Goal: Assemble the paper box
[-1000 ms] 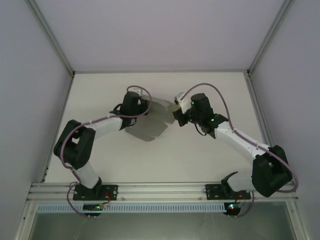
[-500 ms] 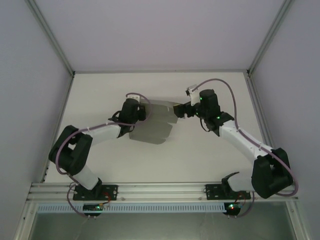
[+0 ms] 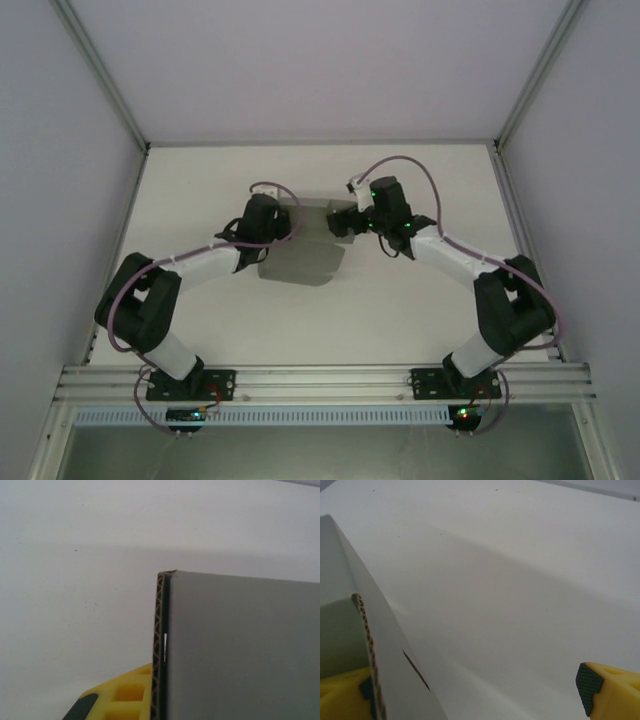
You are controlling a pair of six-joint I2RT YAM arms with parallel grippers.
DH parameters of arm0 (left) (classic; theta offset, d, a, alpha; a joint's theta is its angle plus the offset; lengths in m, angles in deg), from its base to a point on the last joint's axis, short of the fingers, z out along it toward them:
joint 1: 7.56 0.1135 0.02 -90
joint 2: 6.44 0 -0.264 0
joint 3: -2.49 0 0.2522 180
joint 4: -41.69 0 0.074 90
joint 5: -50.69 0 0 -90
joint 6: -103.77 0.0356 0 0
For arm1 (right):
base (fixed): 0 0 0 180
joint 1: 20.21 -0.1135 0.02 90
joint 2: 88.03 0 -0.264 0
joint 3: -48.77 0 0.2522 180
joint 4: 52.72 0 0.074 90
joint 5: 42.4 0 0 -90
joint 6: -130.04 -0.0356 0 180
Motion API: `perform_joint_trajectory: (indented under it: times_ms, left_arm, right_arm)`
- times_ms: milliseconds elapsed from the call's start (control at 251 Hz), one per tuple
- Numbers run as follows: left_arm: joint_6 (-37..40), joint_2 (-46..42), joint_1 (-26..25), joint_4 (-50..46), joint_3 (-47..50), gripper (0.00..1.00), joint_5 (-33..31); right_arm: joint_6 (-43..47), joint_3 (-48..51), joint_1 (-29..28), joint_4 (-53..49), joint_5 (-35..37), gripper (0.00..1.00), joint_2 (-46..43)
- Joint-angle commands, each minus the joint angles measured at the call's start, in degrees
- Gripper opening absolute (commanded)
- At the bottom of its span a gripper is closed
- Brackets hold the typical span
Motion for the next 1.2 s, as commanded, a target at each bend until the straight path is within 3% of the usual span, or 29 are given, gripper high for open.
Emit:
perform_joint_trajectory:
  times_ms: [0,128,247,379,535,659,822,1197]
  left_arm:
    - [0.4,-1.7,-0.8,-0.5,-2.1,0.00,2.2]
    - [0.8,-2.2,-1.6,-1.9,-1.9,0.00,0.7]
    - [0.1,-3.1,-1.7,-2.9,-1.6,0.00,-2.1]
    - [-0.3,-3.2,-1.5,-5.2,-2.7,0.00,-5.8]
    - [-0.1,-2.5,-0.5,-6.9,-4.3,0.00,-6.7]
    - [1.1,-2.4,0.0,-7.6,-5.0,0.00,-6.3]
    - [3.3,-2.4,0.0,-9.2,-5.9,0.00,-3.1]
    - [9.8,-1.2,-0.3,-9.4,-5.2,0.00,5.6]
  right_arm:
    - [0.1,-2.2,-2.8,9.7,9.4,0.99,2.8]
    - [-2.7,-3.2,-4.5,14.3,20.8,0.99,5.2]
    - [-3.9,-2.1,-4.1,12.1,21.8,0.99,3.5]
    - [-1.8,1.6,-4.3,2.9,23.3,0.99,-2.8]
    - [-2.9,7.5,-3.8,-13.1,17.6,0.99,-12.4]
    - [-4.7,11.3,-1.4,-19.9,13.5,0.99,-16.5]
    - [-5.1,11.7,1.4,-18.4,10.4,0.99,-15.0]
    - [0.6,0.3,1.8,-15.2,3.1,0.99,-3.9]
